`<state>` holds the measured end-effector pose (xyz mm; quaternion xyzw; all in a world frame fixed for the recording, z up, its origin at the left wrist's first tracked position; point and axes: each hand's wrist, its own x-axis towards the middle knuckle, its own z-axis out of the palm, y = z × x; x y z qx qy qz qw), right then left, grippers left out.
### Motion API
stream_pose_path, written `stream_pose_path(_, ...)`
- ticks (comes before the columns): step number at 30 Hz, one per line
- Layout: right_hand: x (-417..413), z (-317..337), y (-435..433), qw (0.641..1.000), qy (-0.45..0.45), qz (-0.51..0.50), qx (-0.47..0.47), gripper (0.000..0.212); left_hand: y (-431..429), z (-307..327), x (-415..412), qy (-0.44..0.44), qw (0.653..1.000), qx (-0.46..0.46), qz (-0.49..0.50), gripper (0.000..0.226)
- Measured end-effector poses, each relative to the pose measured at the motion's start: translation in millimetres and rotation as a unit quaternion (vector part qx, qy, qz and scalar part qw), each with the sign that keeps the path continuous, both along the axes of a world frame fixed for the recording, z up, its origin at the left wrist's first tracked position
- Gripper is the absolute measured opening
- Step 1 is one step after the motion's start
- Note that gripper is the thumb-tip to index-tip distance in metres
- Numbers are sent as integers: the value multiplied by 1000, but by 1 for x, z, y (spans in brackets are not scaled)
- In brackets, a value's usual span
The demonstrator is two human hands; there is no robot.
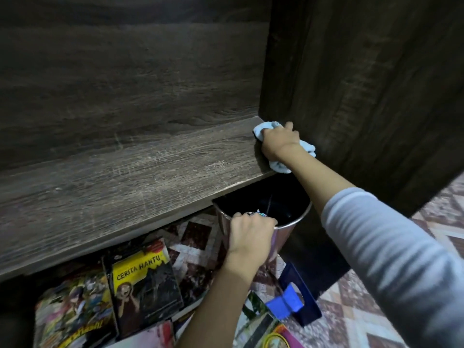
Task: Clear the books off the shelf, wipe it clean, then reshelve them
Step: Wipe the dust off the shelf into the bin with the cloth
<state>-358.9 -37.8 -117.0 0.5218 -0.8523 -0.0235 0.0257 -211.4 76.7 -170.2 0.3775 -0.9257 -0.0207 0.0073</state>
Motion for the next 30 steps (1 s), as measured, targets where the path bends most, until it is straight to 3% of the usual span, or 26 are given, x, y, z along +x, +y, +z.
stream_pose_path(7,15,-4,38,999,-16,-38,-23,39,8,-2,1,-21,1000,-22,7,27)
stream_pose_path(12,18,-4,76,988,-122,-55,-80,34,13,-2,2,-30,999,-33,-1,27)
stream_pose_path(14,18,-4,91,971,-192,-57,-134,37,15,-4,2,-33,999,-36,-3,28)
stream_pose_path(17,19,-9,117,913,-338,-106,-201,45,17,-10,3,-43,999,-27,-9,28)
stream_pose_path(19,26,-22,131,892,-382,-125,-208,44,15,-17,5,-54,998,-14,-3,27)
stream_pose_path(23,47,-59,149,906,-351,-128,-196,38,9,-29,10,-59,998,-12,9,31)
stream_pose_path(26,55,-81,154,950,-266,-106,-124,43,6,-38,11,-70,997,-7,9,30)
stream_pose_path(30,59,-94,156,964,-237,-115,-41,49,1,-49,9,-80,997,1,21,25)
